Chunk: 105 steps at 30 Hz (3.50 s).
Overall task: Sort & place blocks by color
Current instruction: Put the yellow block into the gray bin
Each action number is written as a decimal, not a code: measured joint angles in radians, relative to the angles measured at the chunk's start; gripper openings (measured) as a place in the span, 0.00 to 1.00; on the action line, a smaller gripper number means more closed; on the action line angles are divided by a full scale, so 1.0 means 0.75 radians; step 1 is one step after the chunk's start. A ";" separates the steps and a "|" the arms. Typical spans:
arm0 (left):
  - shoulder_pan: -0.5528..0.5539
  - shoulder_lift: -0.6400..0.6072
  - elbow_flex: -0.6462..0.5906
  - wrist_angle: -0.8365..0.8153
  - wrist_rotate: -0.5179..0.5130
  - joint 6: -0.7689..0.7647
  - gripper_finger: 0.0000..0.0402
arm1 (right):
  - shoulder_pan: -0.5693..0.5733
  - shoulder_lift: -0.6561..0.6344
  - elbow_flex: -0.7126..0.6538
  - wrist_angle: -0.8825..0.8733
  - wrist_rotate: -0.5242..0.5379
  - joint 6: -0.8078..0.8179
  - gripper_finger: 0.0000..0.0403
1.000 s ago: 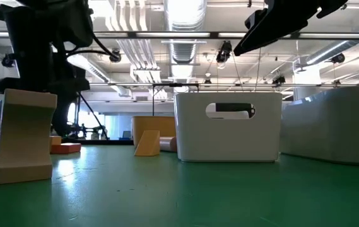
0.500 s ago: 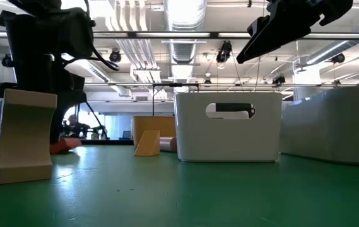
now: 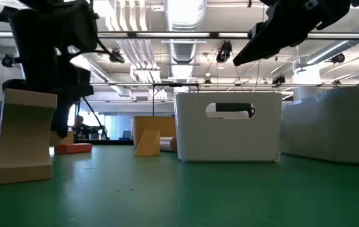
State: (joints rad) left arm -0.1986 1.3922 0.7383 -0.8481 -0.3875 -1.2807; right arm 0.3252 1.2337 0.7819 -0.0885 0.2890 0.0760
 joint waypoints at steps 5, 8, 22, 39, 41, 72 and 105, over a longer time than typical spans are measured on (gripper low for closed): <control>-0.007 -0.001 0.109 0.001 -0.106 0.144 0.28 | 0.000 0.000 -0.052 0.140 0.001 -0.036 0.41; -0.027 -0.001 0.196 0.002 -0.212 0.234 0.28 | 0.000 0.001 -0.064 0.275 0.001 -0.118 0.41; -0.208 -0.011 0.338 0.896 -0.422 1.107 0.31 | 0.000 0.001 -0.091 0.579 0.000 -0.480 0.41; -0.197 0.001 -0.022 2.152 -0.186 1.296 0.32 | 0.000 -0.001 -0.088 0.899 0.177 -0.901 0.59; -0.197 0.002 -0.035 2.195 -0.187 1.296 0.33 | 0.000 0.000 -0.071 0.903 0.148 -0.929 0.59; -0.164 0.372 0.115 2.701 -0.148 1.258 0.33 | -0.004 0.001 -0.021 0.889 0.117 -1.191 0.56; -0.153 0.329 0.045 2.642 -0.122 1.317 0.66 | -0.004 -0.003 -0.022 0.707 0.107 -0.912 0.30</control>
State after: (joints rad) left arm -0.3134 1.6387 0.7723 1.1336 -0.4793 -0.2930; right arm 0.3225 1.2316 0.7654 0.4420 0.3691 -0.6076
